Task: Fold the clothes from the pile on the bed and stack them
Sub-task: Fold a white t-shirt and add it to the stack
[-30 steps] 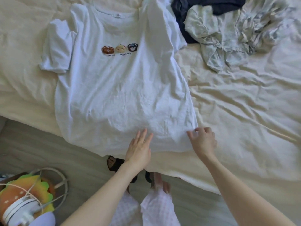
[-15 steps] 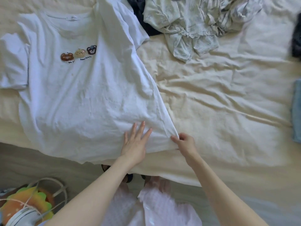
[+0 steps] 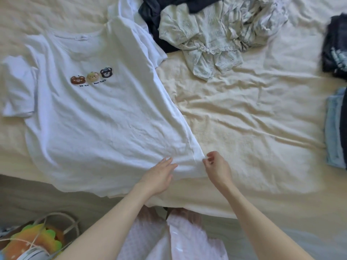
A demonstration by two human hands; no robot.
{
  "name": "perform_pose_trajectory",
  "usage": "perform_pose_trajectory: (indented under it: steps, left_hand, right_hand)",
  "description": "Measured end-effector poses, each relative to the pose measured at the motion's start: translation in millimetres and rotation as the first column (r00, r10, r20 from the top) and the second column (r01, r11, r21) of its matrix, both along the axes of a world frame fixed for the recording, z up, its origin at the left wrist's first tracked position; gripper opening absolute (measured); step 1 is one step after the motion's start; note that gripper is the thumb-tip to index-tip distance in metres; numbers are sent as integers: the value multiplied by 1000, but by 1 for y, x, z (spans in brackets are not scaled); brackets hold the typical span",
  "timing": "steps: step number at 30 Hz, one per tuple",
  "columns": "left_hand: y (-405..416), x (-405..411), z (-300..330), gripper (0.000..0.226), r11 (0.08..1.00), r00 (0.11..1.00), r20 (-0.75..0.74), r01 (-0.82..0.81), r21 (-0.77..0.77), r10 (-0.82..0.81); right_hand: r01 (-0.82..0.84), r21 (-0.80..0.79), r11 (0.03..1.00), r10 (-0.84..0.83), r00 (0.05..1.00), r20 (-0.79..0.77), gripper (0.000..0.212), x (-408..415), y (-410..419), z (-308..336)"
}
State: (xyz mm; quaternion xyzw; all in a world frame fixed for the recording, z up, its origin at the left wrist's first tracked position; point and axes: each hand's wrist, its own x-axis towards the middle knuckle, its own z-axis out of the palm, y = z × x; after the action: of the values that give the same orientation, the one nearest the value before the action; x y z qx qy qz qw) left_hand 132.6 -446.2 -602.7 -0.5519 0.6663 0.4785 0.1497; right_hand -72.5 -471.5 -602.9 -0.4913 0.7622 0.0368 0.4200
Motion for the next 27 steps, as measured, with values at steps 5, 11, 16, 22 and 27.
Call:
perform_pose_trajectory:
  steps: [5, 11, 16, 22, 27]
  left_hand:
    - [0, 60, 20, 44, 927, 932, -68, -363, -96, 357]
    - [1, 193, 36, 43, 758, 782, -37, -613, -224, 622]
    - [-33, 322, 25, 46, 513, 543, -30, -810, -285, 839]
    - [-89, 445, 4, 30, -155, -162, -138, -986, 64, 977]
    - [-120, 487, -11, 11, -234, -254, 12, -871, 433, 967]
  right_hand:
    - [-389, -219, 895, 348, 915, -204, 54, 43, -30, 23]
    - [-674, -168, 719, 644, 737, -203, 59, 163, -68, 31]
    - [-758, -182, 626, 738, 652, -176, 59, 287, -94, 19]
    - [-799, -151, 582, 787, 600, -146, 56, 417, -104, -6]
    - [-796, -117, 593, 783, 605, -144, 60, 479, -113, -30]
